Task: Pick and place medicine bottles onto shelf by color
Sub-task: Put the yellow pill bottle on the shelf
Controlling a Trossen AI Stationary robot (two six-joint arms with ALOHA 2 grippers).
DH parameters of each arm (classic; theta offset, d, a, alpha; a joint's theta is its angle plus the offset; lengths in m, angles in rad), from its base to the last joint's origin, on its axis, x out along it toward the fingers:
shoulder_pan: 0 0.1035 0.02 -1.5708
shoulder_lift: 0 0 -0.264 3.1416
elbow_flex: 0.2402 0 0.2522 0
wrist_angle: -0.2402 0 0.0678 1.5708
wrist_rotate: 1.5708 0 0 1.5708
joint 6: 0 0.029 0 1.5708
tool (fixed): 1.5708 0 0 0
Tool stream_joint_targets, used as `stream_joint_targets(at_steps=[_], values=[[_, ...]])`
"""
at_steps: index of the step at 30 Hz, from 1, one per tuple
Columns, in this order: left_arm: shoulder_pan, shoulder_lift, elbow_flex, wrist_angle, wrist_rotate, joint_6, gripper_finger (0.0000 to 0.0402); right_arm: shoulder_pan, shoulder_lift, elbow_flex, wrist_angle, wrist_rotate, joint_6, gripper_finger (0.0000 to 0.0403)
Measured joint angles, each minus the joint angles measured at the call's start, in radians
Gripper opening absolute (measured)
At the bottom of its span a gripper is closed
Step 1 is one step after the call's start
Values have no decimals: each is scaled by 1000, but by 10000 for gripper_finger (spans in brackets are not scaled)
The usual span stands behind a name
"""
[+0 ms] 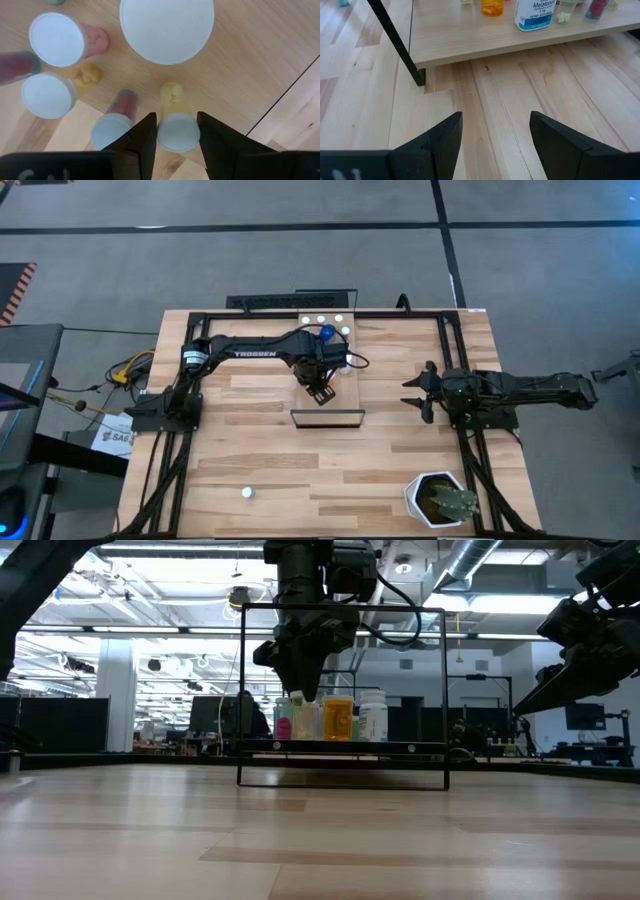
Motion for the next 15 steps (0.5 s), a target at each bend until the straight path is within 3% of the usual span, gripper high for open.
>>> stream_joint_targets(at_steps=[15], values=[[0, 0, 0, 18, 0, -12, 136, 0, 0, 0, 0, 0, 0, 255]])
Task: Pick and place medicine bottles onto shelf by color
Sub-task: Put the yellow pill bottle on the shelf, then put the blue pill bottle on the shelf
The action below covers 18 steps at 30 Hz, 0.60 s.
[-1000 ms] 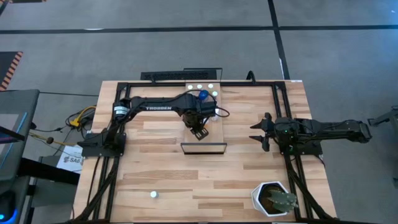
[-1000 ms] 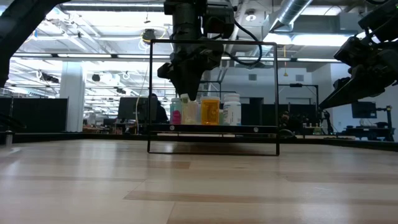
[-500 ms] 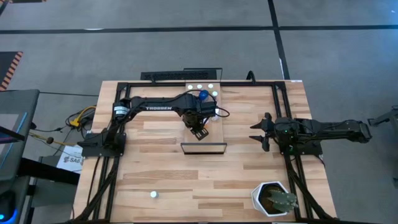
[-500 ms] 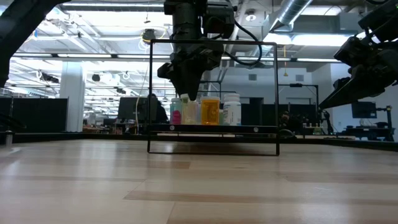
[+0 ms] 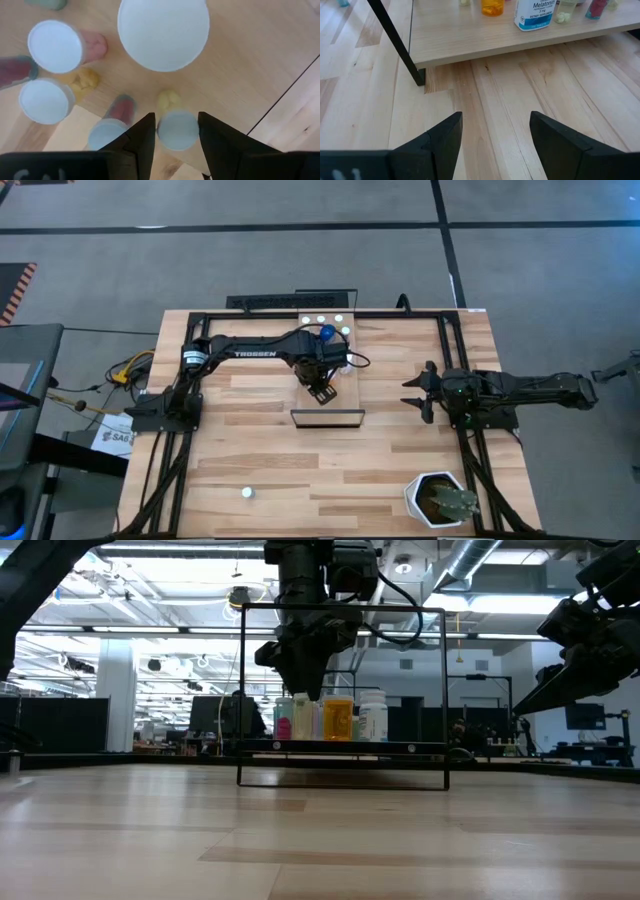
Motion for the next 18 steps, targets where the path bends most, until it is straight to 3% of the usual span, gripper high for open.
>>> stream_joint_targets(at_steps=[10, 14, 18], values=[[-4, 1, 87, -68, -60, 54, 136, 0, 0, 0, 0, 0, 0, 255], [-29, -2, 163, -186, -139, 83, 136, 0, 0, 0, 0, 0, 0, 255], [-90, -65, 159, -254, -273, 47, 136, 0, 0, 0, 0, 0, 0, 255]])
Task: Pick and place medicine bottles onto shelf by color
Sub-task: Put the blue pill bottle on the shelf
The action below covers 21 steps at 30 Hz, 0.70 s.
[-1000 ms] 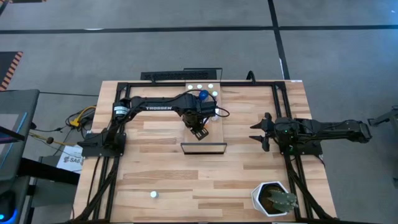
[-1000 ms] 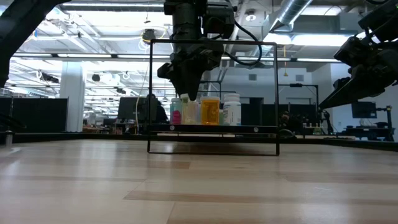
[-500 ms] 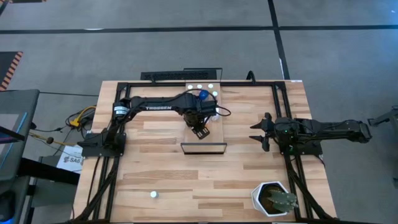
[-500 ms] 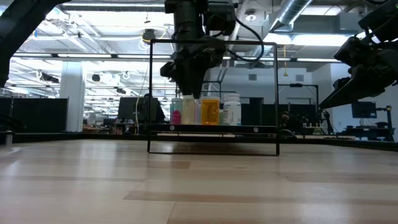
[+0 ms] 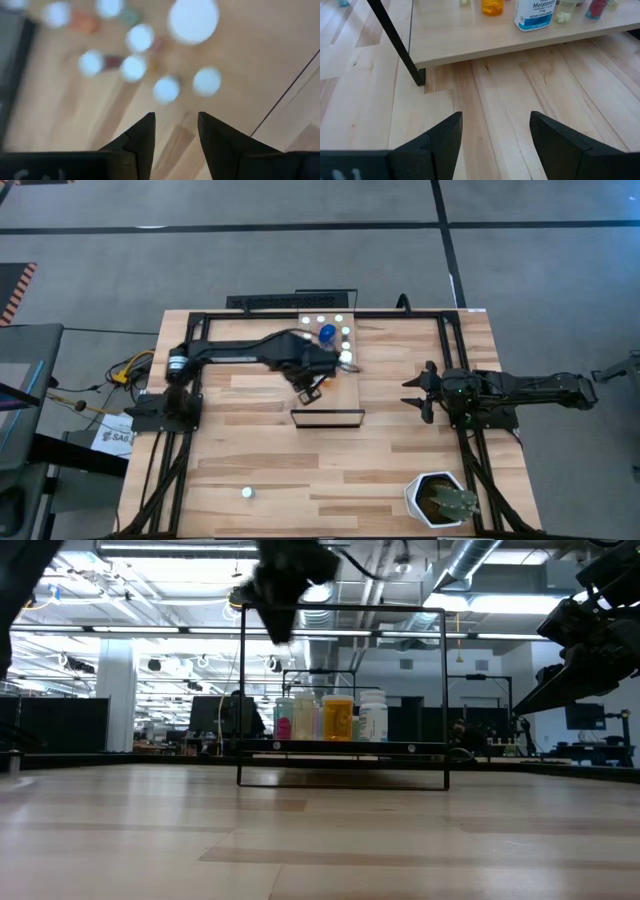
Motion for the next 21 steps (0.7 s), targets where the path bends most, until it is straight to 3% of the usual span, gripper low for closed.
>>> stream_joint_targets(at_steps=[4, 10, 16, 21], values=[[-72, -125, -86, -79, -92, -144, 136, 0, 0, 0, 0, 0, 0, 255], [-181, -374, -388, -76, -16, -481, 136, 0, 0, 0, 0, 0, 0, 255], [-386, -567, -715, 153, 195, -914, 136, 0, 0, 0, 0, 0, 0, 255], [-593, -601, -871, 403, 247, -1184, 136, 0, 0, 0, 0, 0, 0, 255]])
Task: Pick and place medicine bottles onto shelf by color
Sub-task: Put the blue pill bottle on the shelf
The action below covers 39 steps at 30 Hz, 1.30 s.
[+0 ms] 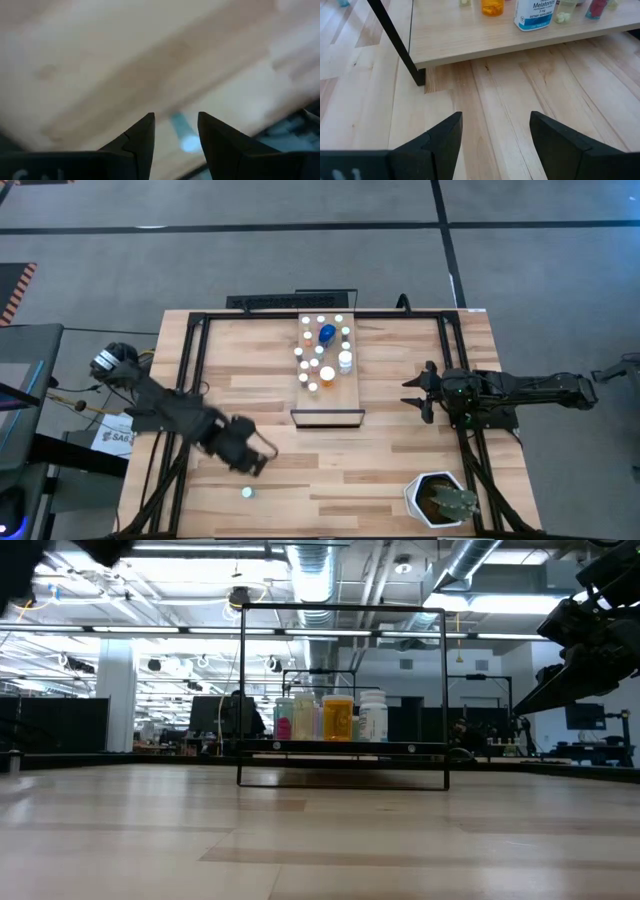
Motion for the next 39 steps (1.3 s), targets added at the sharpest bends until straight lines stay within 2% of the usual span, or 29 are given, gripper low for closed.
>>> stream_joint_targets(at_steps=[3, 6, 10, 13, 21, 27, 31, 39], values=[[-100, 22, -39, 137, -33, -86, 136, 0, 0, 0, 0, 0, 0, 255], [-174, 79, -44, 178, -29, -188, 136, 0, 0, 0, 0, 0, 0, 255], [-235, 165, -44, 225, 22, -277, 136, 0, 0, 0, 0, 0, 0, 255], [-262, 206, -44, 256, 23, -300, 147, 0, 0, 0, 0, 0, 0, 255], [-286, 223, -44, 316, -40, -294, 190, 0, 0, 0, 0, 0, 0, 255], [-274, 260, -44, 312, -59, -249, 190, 0, 0, 0, 0, 0, 0, 255], [-251, 305, -44, 337, -16, -199, 188, 0, 0, 0, 0, 0, 0, 255], [-238, 314, -41, 342, 1, -156, 186, 0, 0, 0, 0, 0, 0, 255]])
